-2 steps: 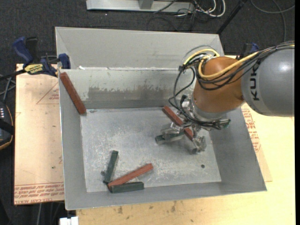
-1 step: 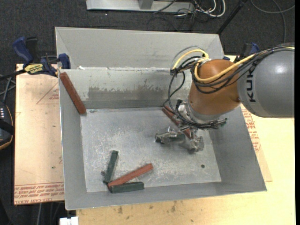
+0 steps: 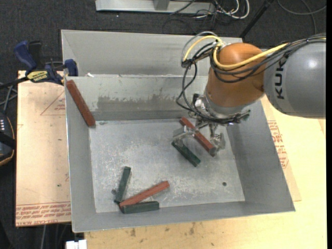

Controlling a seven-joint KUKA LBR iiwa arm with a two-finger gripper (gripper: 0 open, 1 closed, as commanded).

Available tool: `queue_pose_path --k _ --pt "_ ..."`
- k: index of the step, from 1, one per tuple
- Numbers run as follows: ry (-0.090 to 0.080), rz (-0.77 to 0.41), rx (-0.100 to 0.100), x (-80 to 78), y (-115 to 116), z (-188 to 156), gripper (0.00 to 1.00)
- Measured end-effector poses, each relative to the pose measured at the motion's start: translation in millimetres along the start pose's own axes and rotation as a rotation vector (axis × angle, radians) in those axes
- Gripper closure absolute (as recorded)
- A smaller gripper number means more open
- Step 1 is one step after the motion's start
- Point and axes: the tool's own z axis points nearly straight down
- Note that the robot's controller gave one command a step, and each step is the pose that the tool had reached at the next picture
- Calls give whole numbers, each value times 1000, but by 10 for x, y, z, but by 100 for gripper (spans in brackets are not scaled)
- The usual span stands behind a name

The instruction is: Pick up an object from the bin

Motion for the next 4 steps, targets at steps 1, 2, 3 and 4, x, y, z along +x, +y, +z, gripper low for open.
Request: queue_pose_path --k 1,2,3,4 --pt "-4 -22 14 -1 -147 -320 0" --pt "-1 -188 7 -91 370 72 0" --pt "7 -512 6 50 -340 405 100" --pt "6 -512 6 50 -340 405 100"
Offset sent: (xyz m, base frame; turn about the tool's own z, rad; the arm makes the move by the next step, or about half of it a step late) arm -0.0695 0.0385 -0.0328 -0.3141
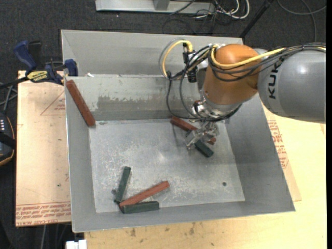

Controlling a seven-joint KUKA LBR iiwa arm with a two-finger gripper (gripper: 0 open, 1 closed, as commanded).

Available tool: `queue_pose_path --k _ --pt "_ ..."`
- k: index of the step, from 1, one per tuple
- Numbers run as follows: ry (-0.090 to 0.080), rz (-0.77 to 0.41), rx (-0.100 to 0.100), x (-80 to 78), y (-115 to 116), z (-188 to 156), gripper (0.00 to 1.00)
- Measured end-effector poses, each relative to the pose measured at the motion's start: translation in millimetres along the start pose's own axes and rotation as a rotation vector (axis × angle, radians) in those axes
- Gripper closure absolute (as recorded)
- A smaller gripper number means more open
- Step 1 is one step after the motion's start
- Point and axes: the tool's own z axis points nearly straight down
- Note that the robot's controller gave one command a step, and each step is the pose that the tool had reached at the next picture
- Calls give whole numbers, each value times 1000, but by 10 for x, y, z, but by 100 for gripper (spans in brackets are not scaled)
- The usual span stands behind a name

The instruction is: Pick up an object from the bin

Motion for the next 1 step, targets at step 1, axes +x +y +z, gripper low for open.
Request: queue_pose_path --k 1 --pt "-6 -79 5 47 91 -52 100"
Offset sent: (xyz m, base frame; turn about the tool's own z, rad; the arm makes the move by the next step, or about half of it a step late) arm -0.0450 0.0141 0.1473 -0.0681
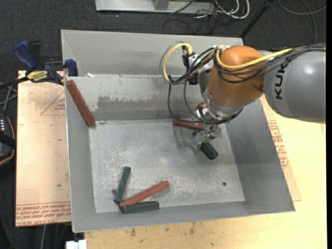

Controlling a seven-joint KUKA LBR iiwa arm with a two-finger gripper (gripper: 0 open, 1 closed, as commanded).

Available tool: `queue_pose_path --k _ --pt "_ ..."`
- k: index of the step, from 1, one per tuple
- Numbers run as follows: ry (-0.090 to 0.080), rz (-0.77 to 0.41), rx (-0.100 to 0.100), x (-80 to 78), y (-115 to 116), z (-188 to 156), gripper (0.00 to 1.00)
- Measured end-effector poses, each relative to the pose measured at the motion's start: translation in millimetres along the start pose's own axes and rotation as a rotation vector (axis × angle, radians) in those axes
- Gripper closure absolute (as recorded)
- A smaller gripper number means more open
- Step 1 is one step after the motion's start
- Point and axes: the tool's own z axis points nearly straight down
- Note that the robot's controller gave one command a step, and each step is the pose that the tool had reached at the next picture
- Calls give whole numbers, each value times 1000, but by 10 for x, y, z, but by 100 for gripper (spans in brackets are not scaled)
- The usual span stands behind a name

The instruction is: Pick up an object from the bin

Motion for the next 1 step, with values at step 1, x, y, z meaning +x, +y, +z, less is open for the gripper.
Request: queue_pose_path --k 1 --pt "-1 14 -2 -322 276 -1422 100"
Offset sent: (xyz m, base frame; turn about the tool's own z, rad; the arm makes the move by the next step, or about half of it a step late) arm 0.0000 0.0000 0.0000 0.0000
